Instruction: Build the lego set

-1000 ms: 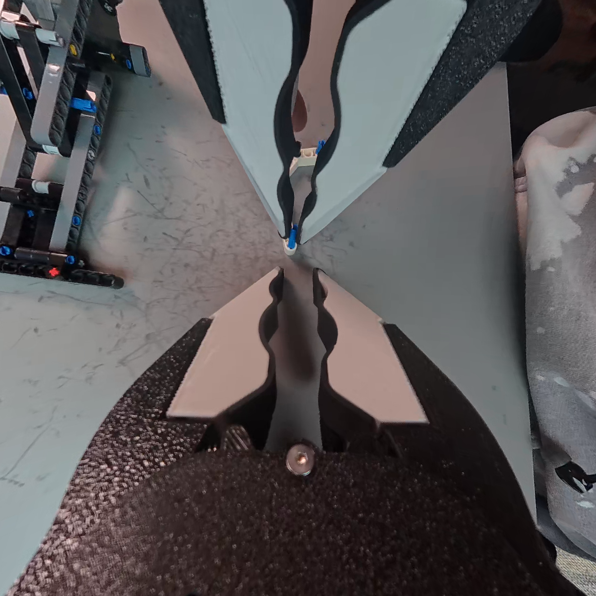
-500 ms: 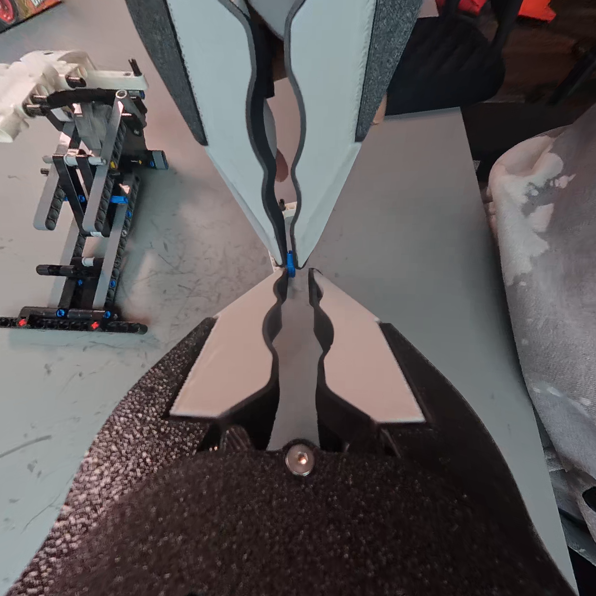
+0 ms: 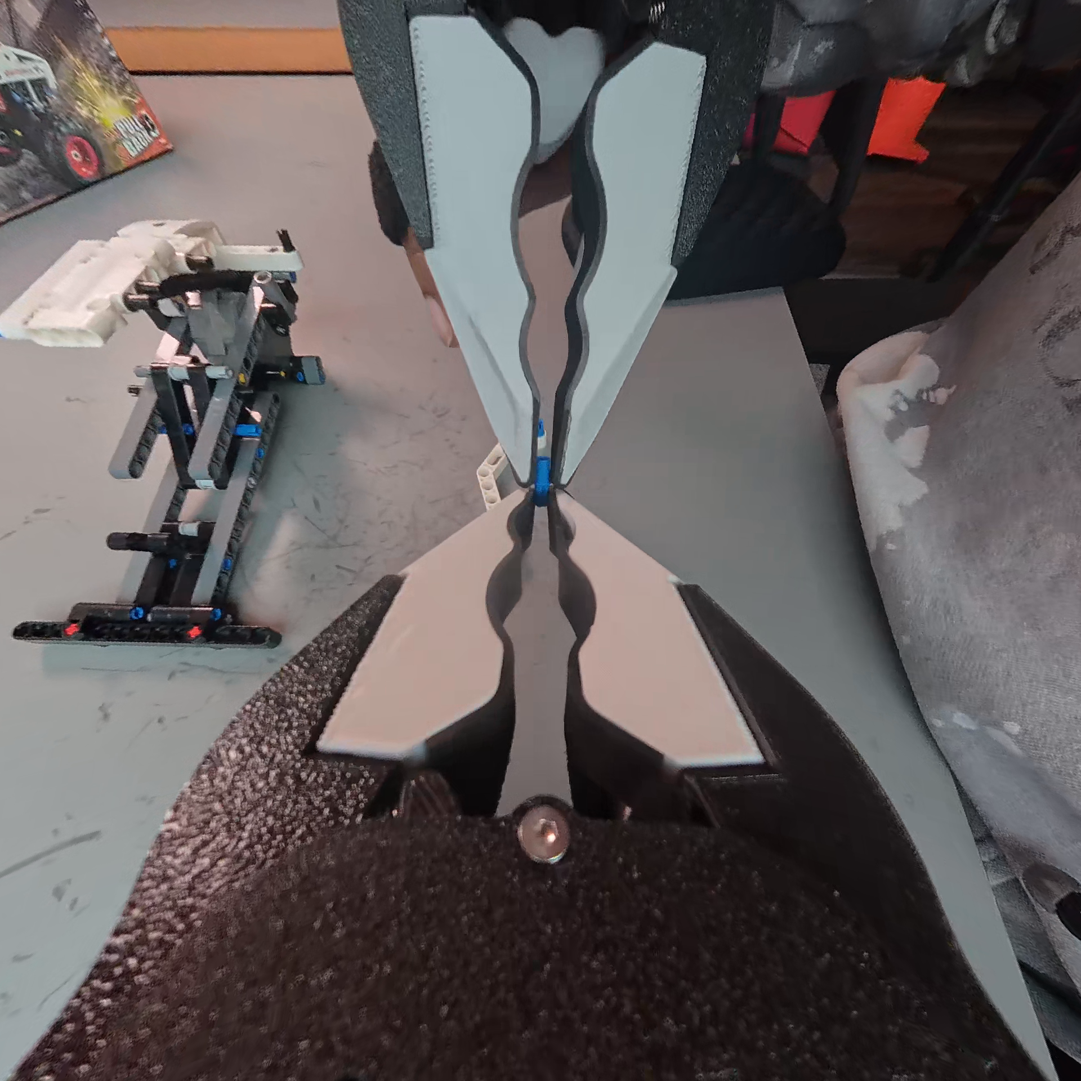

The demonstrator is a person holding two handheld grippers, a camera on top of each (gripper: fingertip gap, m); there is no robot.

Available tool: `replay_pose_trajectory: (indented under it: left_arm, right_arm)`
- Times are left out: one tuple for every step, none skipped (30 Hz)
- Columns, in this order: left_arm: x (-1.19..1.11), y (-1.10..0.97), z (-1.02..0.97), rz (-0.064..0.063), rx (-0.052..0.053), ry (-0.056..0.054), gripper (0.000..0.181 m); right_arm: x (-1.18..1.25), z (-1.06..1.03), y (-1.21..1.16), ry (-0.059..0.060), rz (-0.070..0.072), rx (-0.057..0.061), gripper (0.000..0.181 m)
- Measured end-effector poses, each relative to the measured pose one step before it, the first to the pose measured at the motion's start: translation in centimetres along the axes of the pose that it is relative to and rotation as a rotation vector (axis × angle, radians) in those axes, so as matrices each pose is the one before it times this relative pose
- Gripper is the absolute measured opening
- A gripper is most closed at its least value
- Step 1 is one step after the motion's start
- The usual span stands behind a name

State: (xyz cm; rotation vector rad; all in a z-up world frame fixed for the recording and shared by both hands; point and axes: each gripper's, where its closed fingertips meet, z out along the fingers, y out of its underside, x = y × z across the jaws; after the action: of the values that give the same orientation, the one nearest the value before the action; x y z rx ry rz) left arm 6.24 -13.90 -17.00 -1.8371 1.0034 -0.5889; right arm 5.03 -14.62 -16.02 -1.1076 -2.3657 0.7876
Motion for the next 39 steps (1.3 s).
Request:
replay_pose_trajectory:
  left_arm:
    - [-0.197, -0.328, -0.158, 0.0087, 0.0180, -0.0172, 0.003]
    - [-0.193, -0.285, -0.134, 0.0093, 0.0154, -0.0180, 0.003]
    - [-0.163, -0.262, -0.117, 0.0096, 0.0130, -0.0169, 0.003]
    - [-0.178, -0.217, -0.097, 0.0087, 0.0107, -0.0180, 0.003]
    - [-0.227, -0.178, -0.061, 0.0056, 0.0096, -0.0211, 0.003]
    - [-0.279, -0.167, -0.073, 0.0027, 0.0099, -0.0243, 0.003]
    - [-0.227, -0.167, -0.077, 0.0053, 0.0088, -0.0205, 0.003]
    - [-0.257, -0.154, -0.081, 0.0093, 0.0079, -0.0234, 0.003]
    - [-0.210, -0.138, -0.088, 0.0118, 0.0061, -0.0200, 0.003]
    - [-0.119, -0.124, -0.087, 0.0111, 0.0059, -0.0128, 0.003]
    - [-0.075, -0.110, -0.094, 0.0128, 0.0055, -0.0093, 0.004]
    - [-0.138, -0.098, -0.084, 0.0106, 0.0042, -0.0132, 0.004]
    - [-0.160, -0.084, -0.068, 0.0081, 0.0028, -0.0138, 0.004]
    - [-0.089, -0.070, -0.053, 0.0065, 0.0030, -0.0092, 0.004]
    - [-0.071, -0.057, -0.041, 0.0042, 0.0031, -0.0067, 0.004]
    - [0.010, -0.024, 0.003, 0.0053, 0.0008, -0.0005, 0.004]
    - [0.172, 0.096, 0.059, 0.0042, -0.0048, 0.0099, 0.004]
    - [0.122, 0.163, 0.089, -0.0002, -0.0079, 0.0068, 0.004]
    - [0.188, 0.212, 0.115, 0.0025, -0.0090, 0.0138, 0.005]
    - [0.372, 0.380, 0.163, -0.0087, -0.0160, 0.0357, 0.005]
    - [0.163, 0.695, 0.158, -0.0348, -0.0345, 0.0354, 0.007]
    - [0.006, 0.803, 0.079, -0.0344, -0.0415, 0.0329, 0.013]
    - [-0.144, 0.700, -0.053, -0.0281, -0.0359, 0.0250, 0.017]
    - [-0.550, 0.449, -0.197, -0.0251, -0.0179, -0.0054, 0.017]
    - [-0.473, 0.399, -0.226, -0.0234, -0.0149, -0.0009, 0.016]
    - [-0.531, 0.451, -0.230, -0.0264, -0.0198, -0.0042, 0.016]
    - [-0.750, 0.232, -0.255, -0.0205, -0.0052, -0.0235, 0.016]
    - [-0.606, 0.122, -0.256, -0.0173, 0.0010, -0.0166, 0.016]
    - [-0.495, 0.098, -0.196, -0.0211, 0.0017, -0.0100, 0.017]
    - [-0.470, 0.024, -0.160, -0.0206, 0.0051, -0.0117, 0.017]
    - [-0.342, 0.004, -0.125, -0.0155, 0.0043, -0.0068, 0.017]
    - [-0.256, 0.020, -0.076, -0.0102, 0.0018, -0.0055, 0.017]
    - [-0.222, 0.019, -0.045, -0.0051, 0.0003, -0.0082, 0.018]
    - [-0.134, 0.013, -0.037, -0.0005, -0.0004, -0.0062, 0.018]
    - [-0.059, -0.016, -0.038, 0.0018, -0.0007, -0.0044, 0.018]
    - [-0.023, -0.056, -0.038, 0.0036, 0.0010, -0.0039, 0.019]
    - [0.048, -0.095, -0.051, 0.0048, 0.0023, -0.0008, 0.019]
    - [0.048, -0.096, -0.060, 0.0036, 0.0028, -0.0003, 0.019]
    - [0.037, -0.105, -0.059, 0.0025, 0.0037, -0.0011, 0.019]
  right_arm:
    - [0.177, -0.230, -0.260, 0.0104, 0.0242, 0.0272, 0.005]
    - [0.191, -0.235, -0.244, 0.0120, 0.0193, 0.0240, 0.005]
    - [0.130, -0.189, -0.235, 0.0098, 0.0159, 0.0210, 0.006]
    - [0.146, -0.167, -0.192, 0.0106, 0.0129, 0.0164, 0.006]
    - [0.185, -0.131, -0.133, 0.0123, 0.0116, 0.0105, 0.006]
    - [0.263, -0.102, -0.116, 0.0158, 0.0128, 0.0069, 0.007]
    - [0.205, -0.100, -0.143, 0.0123, 0.0103, 0.0061, 0.007]
    - [0.218, -0.082, -0.144, 0.0144, 0.0050, 0.0064, 0.007]
    - [0.206, -0.077, -0.147, 0.0149, 0.0029, 0.0054, 0.007]
    - [0.131, -0.055, -0.147, 0.0117, 0.0002, 0.0054, 0.007]
    - [0.171, -0.056, -0.146, 0.0142, -0.0017, 0.0050, 0.007]
    - [0.116, -0.034, -0.139, 0.0111, 0.0005, 0.0052, 0.007]
    - [0.143, -0.034, -0.116, 0.0098, 0.0011, 0.0034, 0.007]
    - [0.117, -0.031, -0.074, 0.0060, 0.0012, 0.0019, 0.006]
    - [0.158, -0.041, -0.017, 0.0056, -0.0005, -0.0015, 0.005]
    - [0.017, -0.025, -0.024, -0.0061, 0.0031, -0.0011, 0.005]
    - [-0.112, 0.002, 0.051, -0.0163, 0.0027, -0.0085, 0.004]
    - [-0.100, 0.064, 0.189, -0.0140, -0.0121, -0.0175, 0.004]
    - [-0.071, 0.104, 0.172, -0.0098, -0.0177, -0.0188, 0.004]
    - [-0.191, 0.137, 0.278, -0.0210, -0.0165, -0.0305, 0.004]
    - [-0.101, 0.211, 0.423, -0.0177, -0.0197, -0.0401, 0.004]
    - [0.065, 0.233, 0.460, -0.0102, -0.0235, -0.0389, 0.004]
    - [-0.109, 0.281, 0.557, -0.0265, -0.0189, -0.0431, 0.004]
    - [-0.256, 0.375, 0.637, -0.0341, -0.0175, -0.0472, 0.004]
    - [-0.092, 0.482, 0.474, -0.0185, -0.0190, -0.0380, 0.004]
    - [-0.213, 0.568, 0.444, -0.0240, -0.0179, -0.0386, 0.004]
    - [-0.184, 0.628, 0.372, -0.0207, -0.0166, -0.0365, 0.004]
    - [-0.093, 0.613, 0.297, -0.0149, -0.0147, -0.0336, 0.004]
    - [-0.129, 0.550, 0.163, -0.0168, -0.0136, -0.0262, 0.004]
    - [-0.145, 0.457, 0.060, -0.0178, -0.0107, -0.0203, 0.004]
    - [-0.052, 0.352, 0.083, -0.0121, -0.0089, -0.0208, 0.004]
    - [0.003, 0.260, 0.167, -0.0087, -0.0095, -0.0244, 0.004]
    - [0.001, 0.193, 0.104, -0.0080, -0.0084, -0.0180, 0.004]
    - [0.023, 0.123, -0.003, -0.0066, -0.0036, -0.0085, 0.004]
    - [-0.003, 0.098, 0.000, -0.0078, -0.0011, -0.0088, 0.004]
    - [-0.013, 0.099, 0.016, -0.0047, -0.0046, -0.0086, 0.004]
    - [-0.018, 0.083, 0.043, -0.0043, -0.0047, -0.0107, 0.004]
    - [0.002, 0.107, 0.095, -0.0021, -0.0044, -0.0140, 0.004]
    - [-0.010, 0.123, 0.169, -0.0018, -0.0061, -0.0178, 0.004]
